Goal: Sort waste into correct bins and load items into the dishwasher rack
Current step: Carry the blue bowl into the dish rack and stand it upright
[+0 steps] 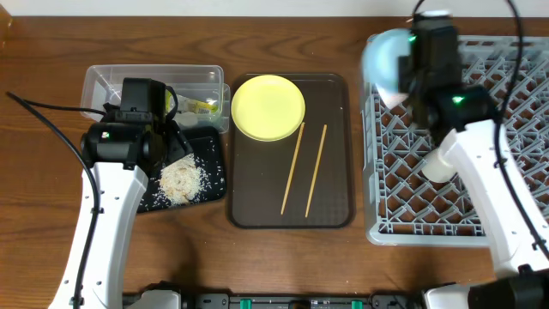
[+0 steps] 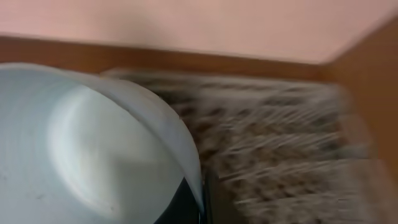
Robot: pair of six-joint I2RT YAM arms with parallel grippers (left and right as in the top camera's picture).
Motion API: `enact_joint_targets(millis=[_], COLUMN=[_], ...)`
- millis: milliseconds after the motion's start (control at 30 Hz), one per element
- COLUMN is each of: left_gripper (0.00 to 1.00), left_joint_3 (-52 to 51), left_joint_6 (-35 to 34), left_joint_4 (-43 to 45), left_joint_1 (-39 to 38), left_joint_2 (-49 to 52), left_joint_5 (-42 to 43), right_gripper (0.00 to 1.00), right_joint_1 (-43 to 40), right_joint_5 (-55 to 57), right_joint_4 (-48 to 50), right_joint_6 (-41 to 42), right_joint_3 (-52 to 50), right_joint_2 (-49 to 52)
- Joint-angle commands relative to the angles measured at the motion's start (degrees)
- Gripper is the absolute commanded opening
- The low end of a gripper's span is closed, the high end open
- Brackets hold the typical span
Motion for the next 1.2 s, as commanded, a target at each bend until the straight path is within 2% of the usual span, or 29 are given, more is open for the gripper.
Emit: enact_joint_targets(millis=[0, 200, 367, 767, 967, 1167], left_gripper=[0.87, 0.87, 0.87, 0.87, 0.87, 0.87], left_joint_3=[0.31, 0.33, 0.31, 0.33, 0.33, 0.33], left_joint_6=[-0.09, -0.09, -0.09, -0.09, -0.09, -0.09], left_joint_4=[-0.13, -0.13, -0.15, -0.17, -0.15, -0.15], left_joint_1=[0.24, 0.24, 0.24, 0.24, 0.24, 0.24], left_joint_2=[-1.01, -1.01, -1.01, -1.01, -1.01, -1.01], left_joint_5=[0.15, 0.15, 0.15, 0.15, 0.15, 0.15], right_gripper=[0.01, 0.01, 0.01, 0.01, 0.01, 0.01], right_joint_1=[-3.61, -7.50, -8.90, -9.53, -9.90, -9.81], right_joint_5=[15.74, 24.87, 32.35, 34.82, 38.03, 38.01], right_joint_4=[4.68, 16.55, 24.70, 27.43, 28.46, 28.09], right_joint_6=[-13.29, -27.76, -34.47, -34.40, -30.38, -29.94], right_joint_3=[0.22, 0.22, 0.22, 0.22, 0.22, 0.20], right_joint_2=[2.36, 9.31, 16.00, 25.79, 26.71, 27.26])
